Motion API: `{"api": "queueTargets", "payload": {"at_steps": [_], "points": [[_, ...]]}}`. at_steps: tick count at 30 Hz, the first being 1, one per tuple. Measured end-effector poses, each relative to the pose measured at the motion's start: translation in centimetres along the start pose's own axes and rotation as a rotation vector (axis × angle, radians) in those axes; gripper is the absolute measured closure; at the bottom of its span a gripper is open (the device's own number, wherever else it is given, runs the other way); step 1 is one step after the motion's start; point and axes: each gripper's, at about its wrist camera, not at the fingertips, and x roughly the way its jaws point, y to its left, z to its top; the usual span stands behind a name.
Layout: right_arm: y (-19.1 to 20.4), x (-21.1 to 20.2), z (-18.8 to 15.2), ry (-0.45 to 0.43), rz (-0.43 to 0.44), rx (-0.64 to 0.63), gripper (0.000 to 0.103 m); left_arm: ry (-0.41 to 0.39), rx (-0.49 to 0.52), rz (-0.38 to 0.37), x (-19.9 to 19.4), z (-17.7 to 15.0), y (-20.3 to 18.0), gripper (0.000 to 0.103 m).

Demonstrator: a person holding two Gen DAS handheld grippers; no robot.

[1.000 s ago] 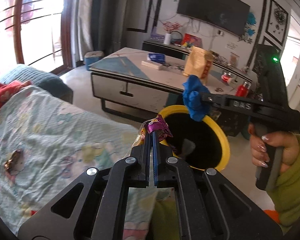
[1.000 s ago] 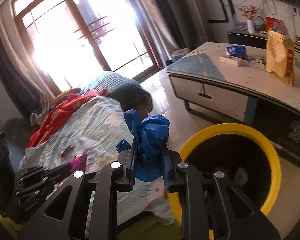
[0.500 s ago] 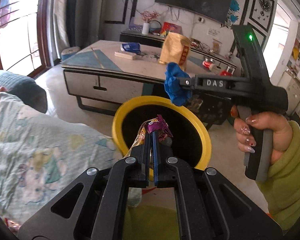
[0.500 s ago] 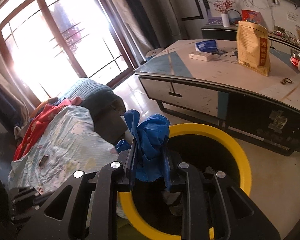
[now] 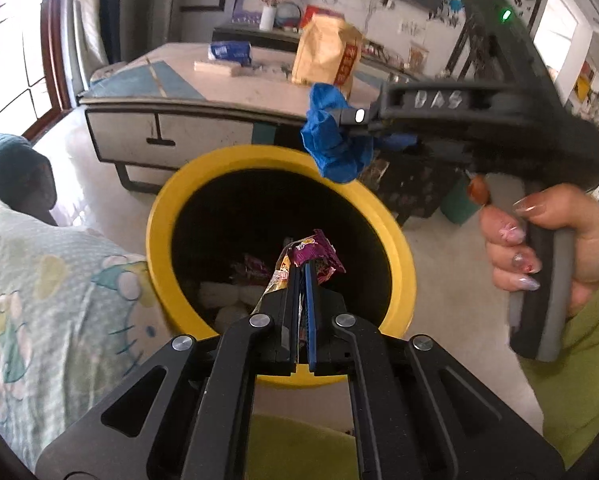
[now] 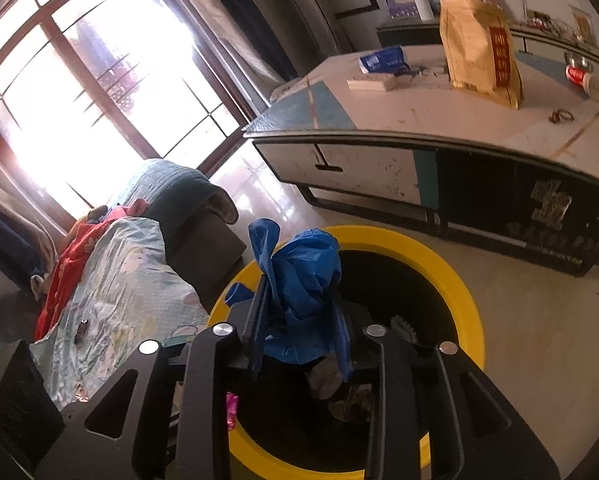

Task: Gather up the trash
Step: 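Open both tools to drop the wrapper and glove into the bin, then move both open tools back to the last wrappers on the bed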

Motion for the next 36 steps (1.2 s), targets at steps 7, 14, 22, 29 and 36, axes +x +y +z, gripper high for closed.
{"api": "queueTargets", "payload": {"at_steps": [7,14,22,29,36], "points": [[-1.1,-0.1,0.2,-0.009,-0.004,0.041,0.062,0.028,-0.035,-0.02,1.7,0.3,0.3,0.096],[-1.7,-0.9,0.5,-0.056,-0.024,0.064,0.049,-0.031,-0.071,0.013,-0.6,0.2,1.1,0.041],[0.8,-3.1,0.9,-0.158,-0.033,0.018,0.036,-0.141,-0.115,0.074,-5.3,-0.5,3.2,0.011],[4.3,-4.7,1.0,-0.191,0.018,-0.04,0.033,-0.225,-0.175,0.155,-9.6,-1.6,5.6,0.011],[9.1,-6.1,-0.1,-0.224,0.087,-0.118,0.031,-0.295,-0.222,0.304,-14.6,-3.4,8.8,0.011]]}}
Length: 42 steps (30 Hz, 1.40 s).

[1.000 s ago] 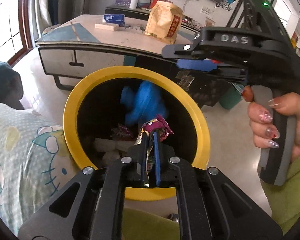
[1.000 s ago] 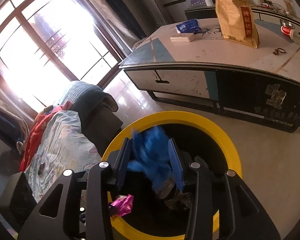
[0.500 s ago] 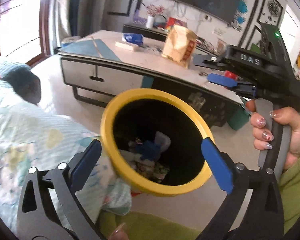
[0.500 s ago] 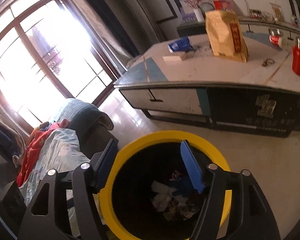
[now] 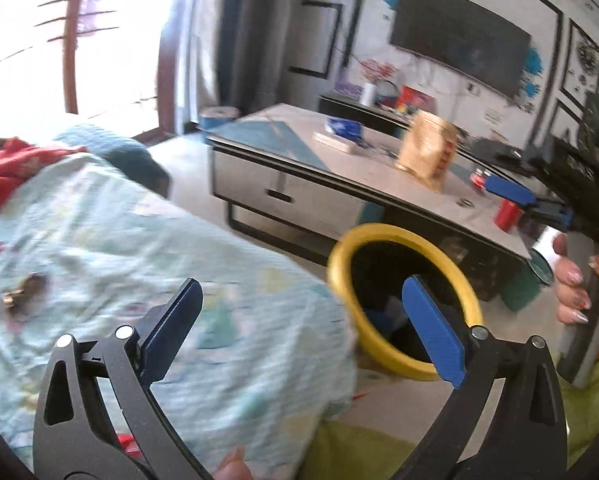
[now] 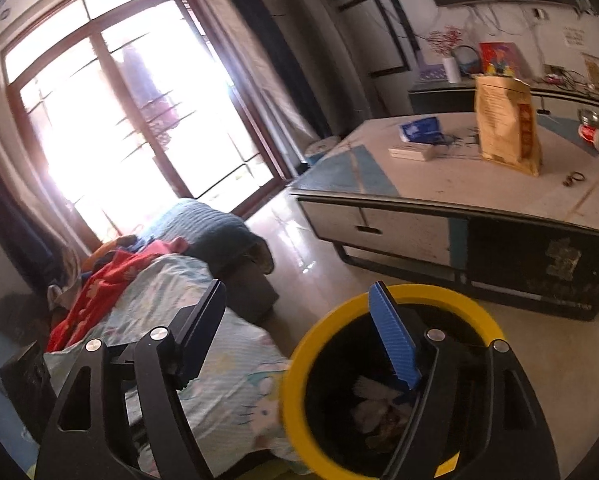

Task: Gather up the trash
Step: 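Move both open tools back to the last wrappers on the bed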

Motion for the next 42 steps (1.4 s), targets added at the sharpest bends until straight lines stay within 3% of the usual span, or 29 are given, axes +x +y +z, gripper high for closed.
{"api": "queueTargets", "payload": {"at_steps": [7,20,32,42], "points": [[5.3,0.7,-1.7,0.048,0.084,-0.104,0.03,-0.073,-0.076,0.137,-3.8,0.1,5.3,0.011],[16.9,3.1,-8.1,0.195,0.248,-0.338,0.029,-0.161,-0.24,0.272,-10.8,-2.0,14.8,0.011],[25.0,4.7,-14.0,0.312,0.344,-0.507,0.029,-0.16,-0.328,0.305,-13.3,-4.3,20.1,0.011],[28.1,7.3,-17.1,0.394,0.321,-0.624,0.029,-0.119,-0.334,0.319,-12.3,-5.6,22.6,0.011]]}}
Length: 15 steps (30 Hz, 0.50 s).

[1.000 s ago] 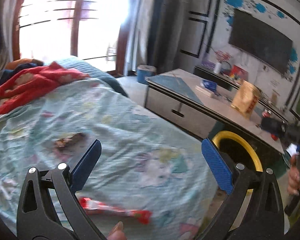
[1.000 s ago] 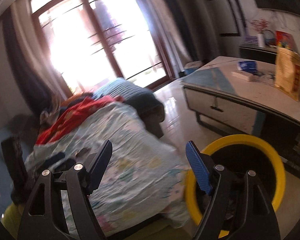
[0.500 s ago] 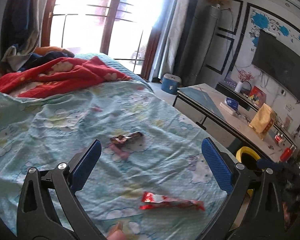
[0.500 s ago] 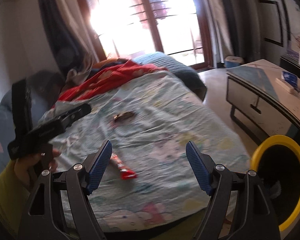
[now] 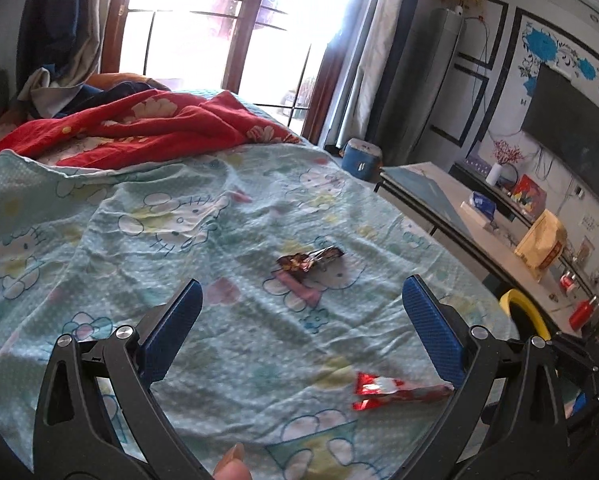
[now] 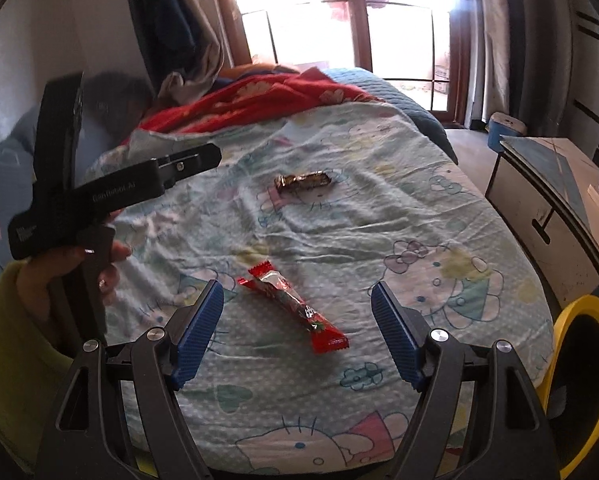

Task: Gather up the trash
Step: 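Move both open tools back to the last wrappers on the bed, then grasp the chocolate wrapper with the left tool while the right tool grasps the red candy wrapper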

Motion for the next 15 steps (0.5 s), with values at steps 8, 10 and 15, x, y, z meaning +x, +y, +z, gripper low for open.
{"api": "queueTargets", "payload": {"at_steps": [8,10,15], "points": [[0.4,3.5,-0.1,0.073,-0.004,-0.083,0.029,0.067,0.042,0.015,3.3,-0.5,0.4,0.011],[0.7,4.3,-0.2,0.091,0.005,-0.116,0.029,0.089,0.044,0.018,4.2,-0.6,0.5,0.011],[1.1,6.3,-0.2,0.124,0.047,-0.184,0.029,0.138,0.064,0.027,6.5,-0.3,1.0,0.015]]}}
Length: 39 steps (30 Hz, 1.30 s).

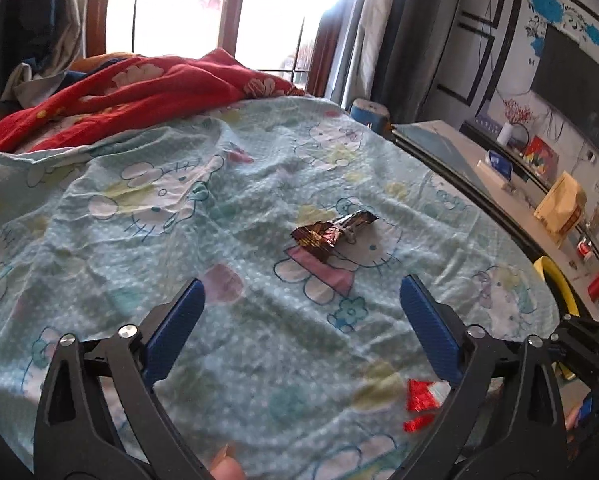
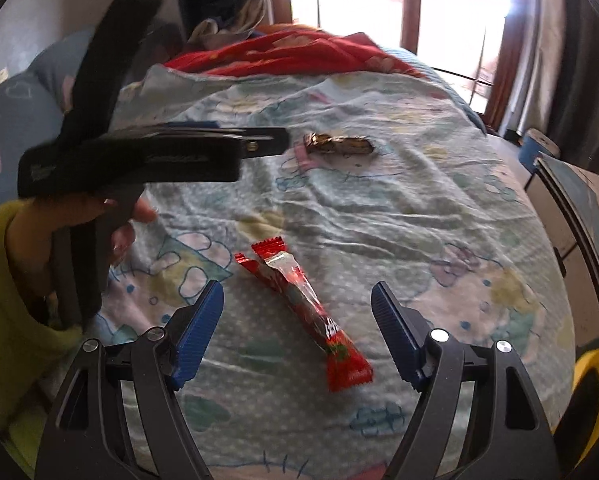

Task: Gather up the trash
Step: 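Grasp the chocolate wrapper with the left tool while the right tool grasps the red candy wrapper, then carry the chocolate wrapper and red candy wrapper over the yellow bin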

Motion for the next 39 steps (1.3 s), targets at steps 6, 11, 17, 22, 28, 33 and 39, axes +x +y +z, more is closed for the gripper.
{"api": "queueTargets", "payload": {"at_steps": [6,11,17,22,28,33,39], "points": [[-0.5,2.5,0.1,0.054,0.042,-0.005,0.049,0.016,0.06,-0.003,2.0,1.9,-0.5,0.023],[-0.9,2.6,-0.5,0.034,0.026,-0.012,0.073,0.041,0.176,-0.016,3.8,3.1,-2.3,0.033],[-2.1,1.7,-1.7,0.011,0.04,0.039,0.088,0.11,0.168,-0.024,6.2,3.6,-2.5,0.053],[-2.4,0.8,-2.5,0.001,0.046,0.078,0.088,0.139,0.146,-0.035,6.5,3.1,-2.3,0.071],[-2.6,0.1,-3.1,-0.013,0.047,0.127,0.089,0.144,0.115,-0.063,5.2,2.2,-2.1,0.085],[-2.9,-0.5,-3.2,-0.023,0.047,0.148,0.09,0.132,0.085,-0.085,3.4,0.9,-2.1,0.086],[-3.0,-1.3,-3.5,-0.038,0.041,0.161,0.09,0.107,0.055,-0.098,0.7,-0.9,-2.2,0.086]]}}
